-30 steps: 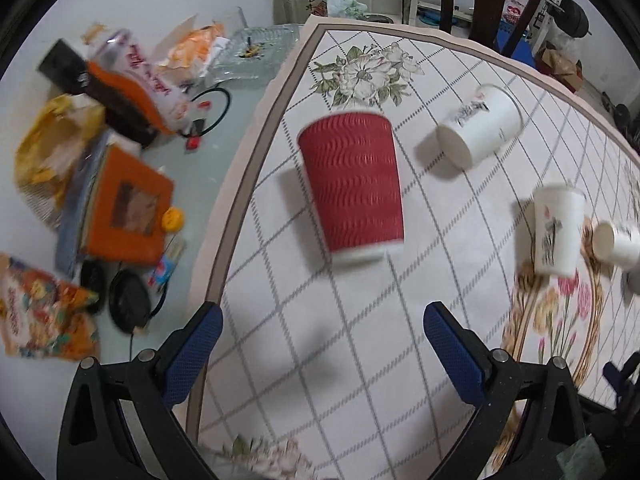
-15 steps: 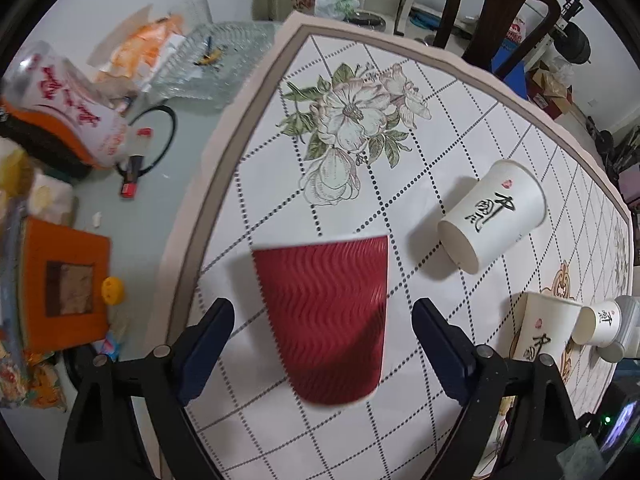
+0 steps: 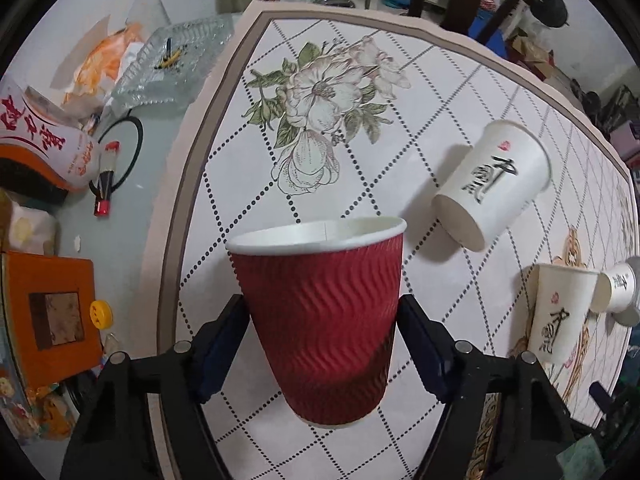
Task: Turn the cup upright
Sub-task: 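Lift the red cup off the table with the left tool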
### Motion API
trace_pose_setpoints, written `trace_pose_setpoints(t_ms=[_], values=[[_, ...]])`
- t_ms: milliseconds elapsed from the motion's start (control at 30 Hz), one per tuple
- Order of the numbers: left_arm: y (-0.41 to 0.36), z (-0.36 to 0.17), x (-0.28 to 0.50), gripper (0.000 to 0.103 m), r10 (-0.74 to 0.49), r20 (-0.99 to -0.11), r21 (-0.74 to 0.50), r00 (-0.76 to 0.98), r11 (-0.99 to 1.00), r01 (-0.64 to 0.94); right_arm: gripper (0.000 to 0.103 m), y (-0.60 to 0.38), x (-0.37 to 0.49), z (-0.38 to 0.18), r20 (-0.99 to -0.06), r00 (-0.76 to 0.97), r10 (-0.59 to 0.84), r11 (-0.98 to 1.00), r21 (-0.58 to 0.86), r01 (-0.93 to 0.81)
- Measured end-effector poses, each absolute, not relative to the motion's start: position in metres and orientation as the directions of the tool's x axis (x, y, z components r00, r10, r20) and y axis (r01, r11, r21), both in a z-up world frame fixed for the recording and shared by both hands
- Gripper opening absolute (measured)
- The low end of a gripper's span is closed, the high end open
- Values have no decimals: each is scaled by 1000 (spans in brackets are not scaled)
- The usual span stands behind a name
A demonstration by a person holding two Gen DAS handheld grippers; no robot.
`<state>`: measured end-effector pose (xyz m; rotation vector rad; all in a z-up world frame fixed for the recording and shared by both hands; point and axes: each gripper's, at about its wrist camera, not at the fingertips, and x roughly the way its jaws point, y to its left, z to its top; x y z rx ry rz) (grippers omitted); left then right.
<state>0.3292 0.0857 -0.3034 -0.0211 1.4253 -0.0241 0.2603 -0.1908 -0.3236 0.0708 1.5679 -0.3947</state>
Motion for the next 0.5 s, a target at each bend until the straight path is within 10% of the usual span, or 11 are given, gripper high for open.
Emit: trace_pose_setpoints(t_ms=[500], values=[[11, -259, 241, 74, -69, -987, -53, 143, 992, 112, 103, -213, 201, -289, -974, 12, -228, 916, -210, 343]])
